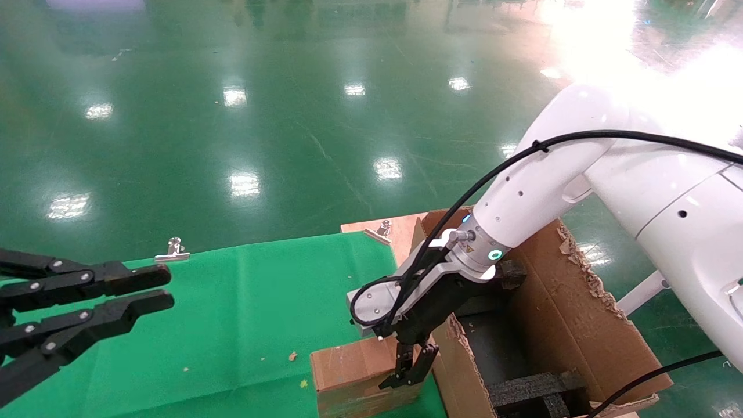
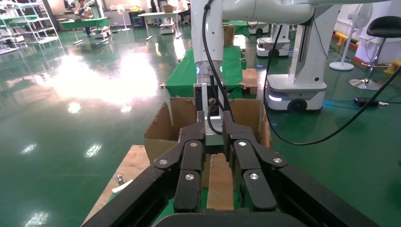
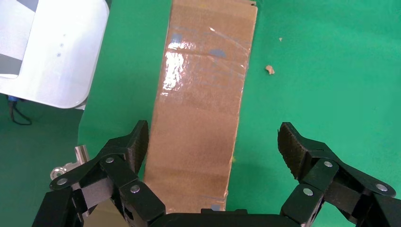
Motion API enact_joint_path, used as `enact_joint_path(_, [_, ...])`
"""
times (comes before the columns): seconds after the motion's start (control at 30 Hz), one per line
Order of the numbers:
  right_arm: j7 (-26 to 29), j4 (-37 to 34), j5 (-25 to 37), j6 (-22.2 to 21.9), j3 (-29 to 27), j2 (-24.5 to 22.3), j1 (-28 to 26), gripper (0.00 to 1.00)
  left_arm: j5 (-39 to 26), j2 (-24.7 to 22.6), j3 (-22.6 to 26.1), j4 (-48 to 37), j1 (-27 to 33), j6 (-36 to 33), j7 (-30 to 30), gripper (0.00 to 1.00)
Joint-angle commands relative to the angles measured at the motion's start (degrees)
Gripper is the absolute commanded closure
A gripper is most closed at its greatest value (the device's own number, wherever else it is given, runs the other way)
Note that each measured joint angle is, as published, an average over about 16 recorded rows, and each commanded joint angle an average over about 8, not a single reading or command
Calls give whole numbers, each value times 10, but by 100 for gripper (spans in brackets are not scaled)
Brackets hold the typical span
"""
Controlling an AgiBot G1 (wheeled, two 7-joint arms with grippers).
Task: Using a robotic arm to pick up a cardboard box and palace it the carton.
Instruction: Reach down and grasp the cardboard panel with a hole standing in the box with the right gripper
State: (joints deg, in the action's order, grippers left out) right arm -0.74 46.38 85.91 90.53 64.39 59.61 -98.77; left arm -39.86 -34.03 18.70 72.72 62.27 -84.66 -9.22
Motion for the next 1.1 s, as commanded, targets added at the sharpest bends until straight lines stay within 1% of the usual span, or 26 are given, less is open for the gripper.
enact_joint_path(0.03, [1, 1, 0, 0, -2, -1, 1, 100, 0, 0, 0, 0, 0, 0, 0, 0])
enact_joint_path(1.1, [5, 5, -5, -3, -10, -6, 7, 100, 0, 0, 0, 0, 0, 0, 0, 0])
